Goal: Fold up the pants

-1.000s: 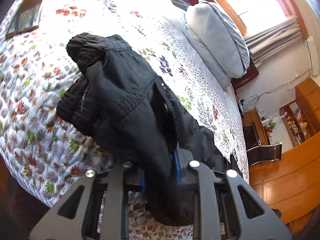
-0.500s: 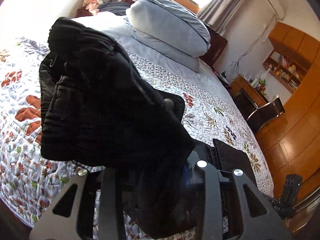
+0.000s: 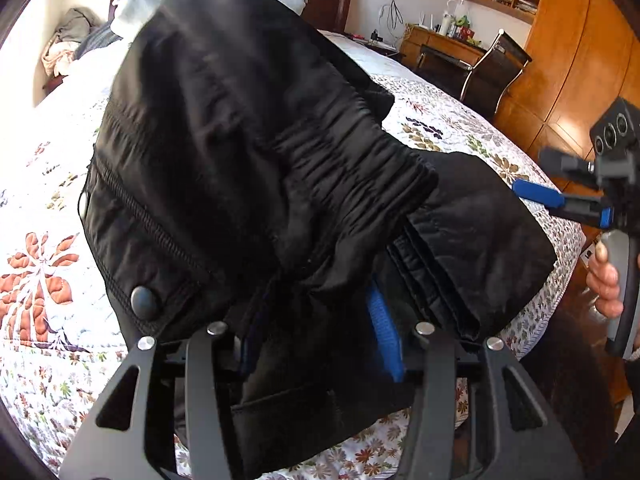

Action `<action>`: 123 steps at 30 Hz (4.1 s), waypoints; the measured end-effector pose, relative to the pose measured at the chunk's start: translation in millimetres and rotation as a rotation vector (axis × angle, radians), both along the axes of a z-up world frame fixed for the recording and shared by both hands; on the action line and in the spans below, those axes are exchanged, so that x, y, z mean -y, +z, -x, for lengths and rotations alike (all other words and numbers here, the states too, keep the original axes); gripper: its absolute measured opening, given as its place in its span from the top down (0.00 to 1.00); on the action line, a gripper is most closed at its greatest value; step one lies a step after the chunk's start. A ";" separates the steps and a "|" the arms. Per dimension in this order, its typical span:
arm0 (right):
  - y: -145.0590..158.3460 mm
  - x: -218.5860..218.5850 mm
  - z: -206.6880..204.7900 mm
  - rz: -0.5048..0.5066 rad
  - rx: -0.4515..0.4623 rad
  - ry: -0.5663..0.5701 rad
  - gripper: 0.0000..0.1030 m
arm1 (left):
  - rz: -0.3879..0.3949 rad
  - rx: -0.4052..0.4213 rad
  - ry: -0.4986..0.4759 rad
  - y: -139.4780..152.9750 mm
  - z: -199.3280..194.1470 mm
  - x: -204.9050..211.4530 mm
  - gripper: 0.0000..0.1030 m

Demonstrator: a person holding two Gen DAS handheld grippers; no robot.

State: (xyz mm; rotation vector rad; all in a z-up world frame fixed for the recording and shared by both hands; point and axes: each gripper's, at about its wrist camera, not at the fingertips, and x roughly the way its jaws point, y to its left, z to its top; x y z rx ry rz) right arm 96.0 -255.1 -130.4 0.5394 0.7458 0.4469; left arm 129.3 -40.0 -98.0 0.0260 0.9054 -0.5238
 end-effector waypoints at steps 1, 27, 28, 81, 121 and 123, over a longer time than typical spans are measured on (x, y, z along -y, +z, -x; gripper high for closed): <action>2.0 -3.3 -5.9 -0.014 0.007 0.011 0.14 | 0.003 -0.002 -0.003 -0.9 2.5 -0.5 0.45; -39.4 -97.6 -134.7 0.071 -0.044 0.333 0.03 | 0.132 -0.052 0.391 -9.1 0.2 -137.8 0.09; -41.6 -99.7 -139.2 0.064 -0.054 0.349 0.03 | 0.139 -0.059 0.402 -11.6 -0.7 -142.3 0.09; 4.5 43.9 -23.0 -0.138 -0.019 0.069 0.84 | 0.074 -0.118 0.298 -9.9 -10.1 -76.4 0.06; -5.9 121.0 27.4 0.093 0.015 -0.189 0.52 | -0.087 -0.037 0.259 7.0 -20.7 1.2 0.03; 3.3 104.1 17.7 0.114 0.039 -0.134 0.52 | -0.077 -0.029 0.268 7.9 -20.6 1.9 0.03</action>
